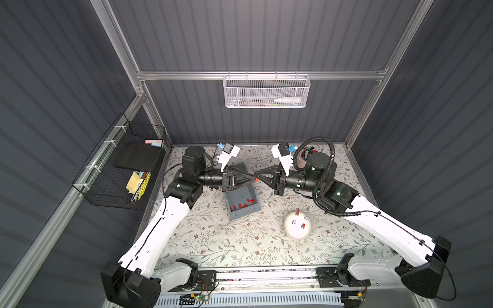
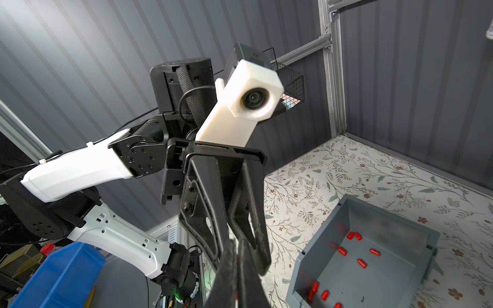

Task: Cover the protruding screws with screw protection sleeves
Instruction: Pick up the screw protection sleeve from the storage box.

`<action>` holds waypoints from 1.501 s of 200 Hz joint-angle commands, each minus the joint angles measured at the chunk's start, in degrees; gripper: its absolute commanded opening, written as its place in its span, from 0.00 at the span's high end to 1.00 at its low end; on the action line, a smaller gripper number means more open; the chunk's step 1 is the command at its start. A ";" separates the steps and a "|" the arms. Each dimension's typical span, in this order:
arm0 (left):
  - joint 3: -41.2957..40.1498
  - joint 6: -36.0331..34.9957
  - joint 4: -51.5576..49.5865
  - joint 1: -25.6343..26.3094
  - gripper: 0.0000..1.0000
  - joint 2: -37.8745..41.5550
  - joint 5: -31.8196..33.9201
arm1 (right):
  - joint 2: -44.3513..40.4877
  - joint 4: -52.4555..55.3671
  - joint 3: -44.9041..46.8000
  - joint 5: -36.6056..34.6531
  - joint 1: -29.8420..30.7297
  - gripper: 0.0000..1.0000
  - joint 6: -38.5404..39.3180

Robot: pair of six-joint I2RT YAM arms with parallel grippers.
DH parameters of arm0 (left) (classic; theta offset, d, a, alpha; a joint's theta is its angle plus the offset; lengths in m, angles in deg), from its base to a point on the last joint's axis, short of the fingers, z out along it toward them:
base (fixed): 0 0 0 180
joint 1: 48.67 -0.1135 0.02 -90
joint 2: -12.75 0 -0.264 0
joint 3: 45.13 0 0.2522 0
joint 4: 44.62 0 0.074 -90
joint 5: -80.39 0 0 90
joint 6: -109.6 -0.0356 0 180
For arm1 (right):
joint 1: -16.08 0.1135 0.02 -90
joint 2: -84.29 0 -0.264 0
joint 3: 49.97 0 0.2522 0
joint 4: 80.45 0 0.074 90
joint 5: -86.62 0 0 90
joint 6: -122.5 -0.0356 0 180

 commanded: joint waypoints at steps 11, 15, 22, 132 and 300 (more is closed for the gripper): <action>-0.80 2.58 4.28 0.15 0.78 0.75 0.91 | -0.65 -1.05 0.45 -0.05 0.20 1.00 -0.29; -1.04 3.01 4.90 0.15 0.78 0.75 0.93 | -0.64 -1.05 0.46 0.03 0.20 1.00 -0.36; -1.21 3.60 5.82 0.15 0.79 0.81 0.92 | -0.49 -1.05 0.32 0.47 0.20 1.00 -0.28; -2.84 13.91 17.96 0.15 0.86 0.11 1.19 | -0.03 -1.41 0.84 0.17 0.28 1.00 -1.58; -3.80 27.63 37.65 0.15 0.87 -2.77 4.33 | 1.94 -8.88 3.37 -0.83 -0.01 1.00 -9.48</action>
